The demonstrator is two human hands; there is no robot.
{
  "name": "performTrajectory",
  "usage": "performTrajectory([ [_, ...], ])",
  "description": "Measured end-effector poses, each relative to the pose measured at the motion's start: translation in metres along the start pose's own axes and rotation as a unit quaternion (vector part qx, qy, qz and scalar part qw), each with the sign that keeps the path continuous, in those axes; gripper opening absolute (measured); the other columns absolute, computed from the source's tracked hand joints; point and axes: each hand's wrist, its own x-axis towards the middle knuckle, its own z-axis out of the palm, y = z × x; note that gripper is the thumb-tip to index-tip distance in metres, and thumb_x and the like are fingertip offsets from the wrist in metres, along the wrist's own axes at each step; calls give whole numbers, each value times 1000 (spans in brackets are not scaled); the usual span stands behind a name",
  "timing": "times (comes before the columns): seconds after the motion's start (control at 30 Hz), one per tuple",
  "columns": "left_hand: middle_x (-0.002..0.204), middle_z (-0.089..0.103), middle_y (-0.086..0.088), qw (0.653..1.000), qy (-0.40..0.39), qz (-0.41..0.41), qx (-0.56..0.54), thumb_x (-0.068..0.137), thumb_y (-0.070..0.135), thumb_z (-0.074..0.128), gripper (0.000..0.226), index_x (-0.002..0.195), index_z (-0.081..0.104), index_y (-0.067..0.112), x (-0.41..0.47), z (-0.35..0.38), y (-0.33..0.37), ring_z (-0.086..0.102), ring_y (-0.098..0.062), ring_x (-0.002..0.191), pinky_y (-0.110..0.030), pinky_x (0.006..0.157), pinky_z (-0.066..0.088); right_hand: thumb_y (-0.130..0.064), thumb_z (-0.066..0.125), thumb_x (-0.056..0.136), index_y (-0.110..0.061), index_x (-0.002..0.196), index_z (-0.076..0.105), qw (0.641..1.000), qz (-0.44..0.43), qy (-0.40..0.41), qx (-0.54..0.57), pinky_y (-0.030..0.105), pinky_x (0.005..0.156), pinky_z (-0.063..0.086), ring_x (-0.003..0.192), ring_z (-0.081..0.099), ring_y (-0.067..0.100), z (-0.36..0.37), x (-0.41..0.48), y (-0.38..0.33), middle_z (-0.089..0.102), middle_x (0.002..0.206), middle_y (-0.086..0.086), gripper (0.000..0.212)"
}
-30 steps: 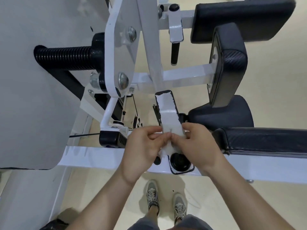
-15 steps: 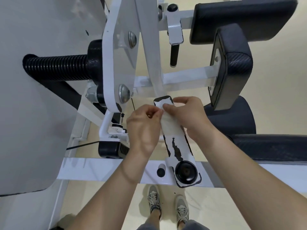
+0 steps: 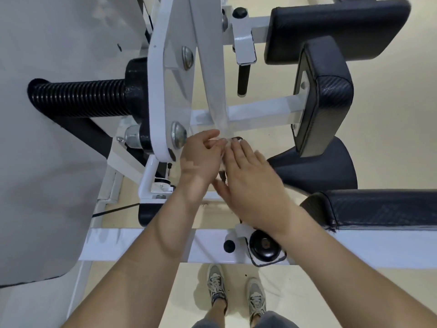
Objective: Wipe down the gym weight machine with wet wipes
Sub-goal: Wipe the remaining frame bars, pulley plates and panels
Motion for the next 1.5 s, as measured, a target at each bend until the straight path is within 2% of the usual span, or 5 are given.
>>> performTrajectory([
  [0.47, 80, 69, 19, 997, 3, 74, 39, 90, 11, 61, 20, 97, 77, 19, -1, 5, 12, 65, 4, 79, -6, 72, 46, -35, 12, 96, 17, 144, 24, 998, -43, -17, 35, 45, 121, 18, 145, 23, 42, 1, 27, 15, 29, 150, 35, 72],
  [0.77, 89, 76, -1, 940, 77, 266, 198, 90, 31, 52, 32, 94, 78, 14, -49, -15, -24, 71, -14, 80, -24, 73, 52, -25, 49, 93, -13, 110, 69, 965, 36, 109, 237, 39, 85, 57, 108, 66, 23, -16, -51, -3, 71, 111, 5, 29],
  [1.0, 89, 67, 2, 997, 49, -42, -44, 83, 7, 74, 17, 99, 70, 10, -10, -17, 3, 64, -9, 81, -14, 76, 52, -21, 74, 82, -19, 84, 78, 898, 203, 90, 379, 33, 82, 53, 84, 67, 15, -23, 34, 23, 74, 82, -5, 5],
  [1.3, 79, 61, 4, 993, 83, 80, 3, 94, 8, 58, 11, 97, 68, 3, -10, -6, 24, 53, 6, 65, -2, 61, 39, -10, 62, 87, -10, 91, 70, 909, 63, 266, 316, 39, 77, 51, 82, 64, 23, -28, 60, 16, 69, 87, 5, 9],
  [1.5, 93, 61, 7, 967, 6, 182, 180, 86, 8, 64, 12, 92, 70, 16, -60, -19, -12, 56, -5, 87, -17, 82, 44, -26, 40, 89, -15, 92, 70, 967, -41, 137, 211, 31, 59, 46, 73, 60, 18, -10, -26, 8, 64, 79, -3, 32],
])
